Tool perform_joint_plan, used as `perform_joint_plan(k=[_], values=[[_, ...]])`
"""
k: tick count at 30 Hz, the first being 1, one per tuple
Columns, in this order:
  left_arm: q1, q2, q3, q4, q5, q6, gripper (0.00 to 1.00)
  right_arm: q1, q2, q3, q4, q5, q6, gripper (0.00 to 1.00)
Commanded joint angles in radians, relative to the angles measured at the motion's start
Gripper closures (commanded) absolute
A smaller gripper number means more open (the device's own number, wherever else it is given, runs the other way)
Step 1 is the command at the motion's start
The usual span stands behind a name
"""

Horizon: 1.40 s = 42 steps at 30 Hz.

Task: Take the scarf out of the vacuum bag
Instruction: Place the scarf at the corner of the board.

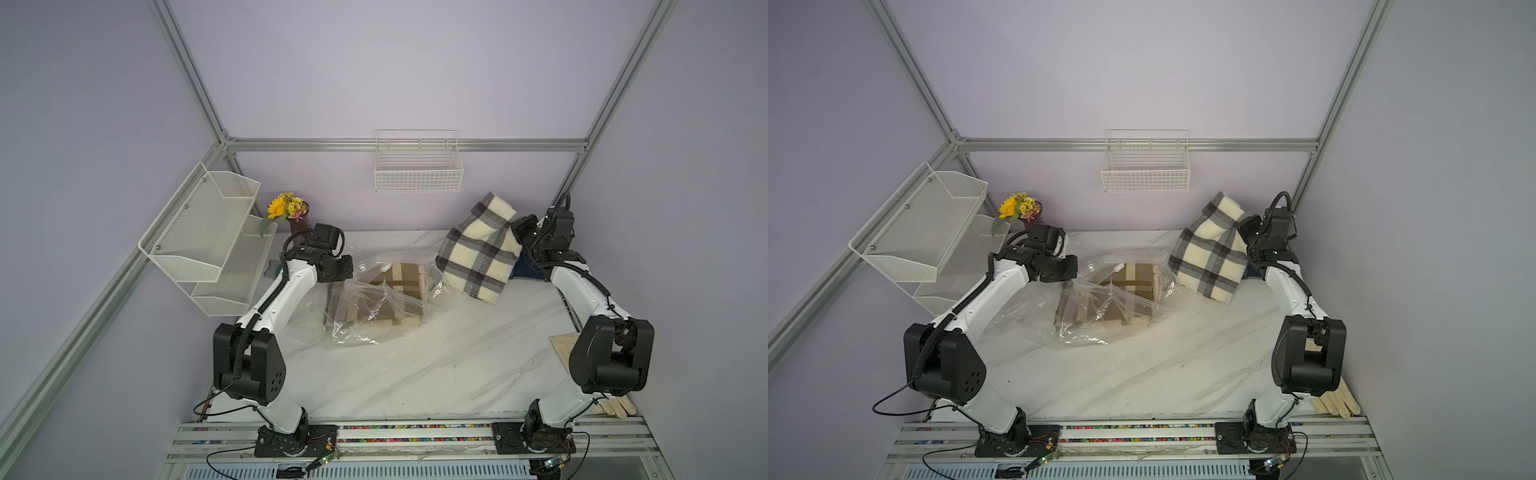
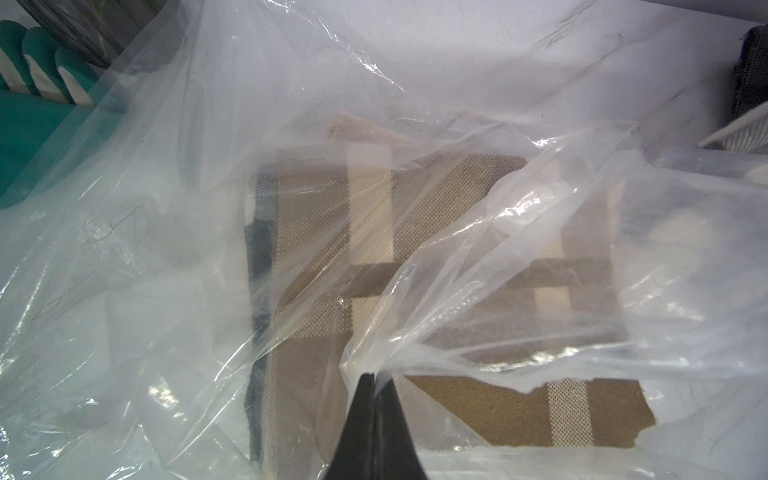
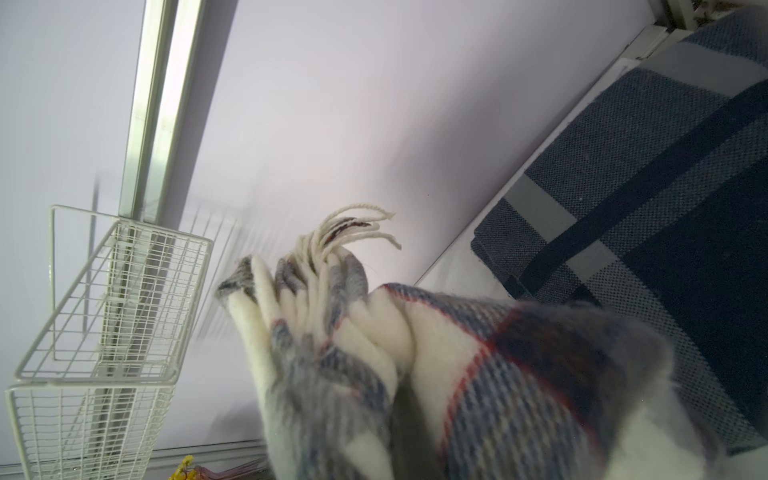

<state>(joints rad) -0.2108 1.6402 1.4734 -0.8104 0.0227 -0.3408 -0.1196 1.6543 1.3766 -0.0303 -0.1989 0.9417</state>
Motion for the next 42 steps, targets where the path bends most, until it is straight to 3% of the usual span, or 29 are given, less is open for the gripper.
perform_joint_plan(k=[1,14,31,42], values=[[0.011,0.006,0.039,-0.021,-0.021,-0.009,1.0,0.003,-0.025,0.084,0.044,0.049,0.067,1.0],[0.01,0.013,0.042,-0.02,-0.026,-0.006,1.0,0.002,-0.039,0.11,-0.062,0.226,0.055,1.0],[0.008,-0.002,0.032,-0.023,-0.037,-0.001,1.0,-0.021,-0.053,0.002,0.091,0.268,0.394,1.0],[0.008,-0.001,0.031,-0.023,-0.03,-0.007,1.0,-0.079,-0.088,0.019,0.105,0.27,0.434,1.0]])
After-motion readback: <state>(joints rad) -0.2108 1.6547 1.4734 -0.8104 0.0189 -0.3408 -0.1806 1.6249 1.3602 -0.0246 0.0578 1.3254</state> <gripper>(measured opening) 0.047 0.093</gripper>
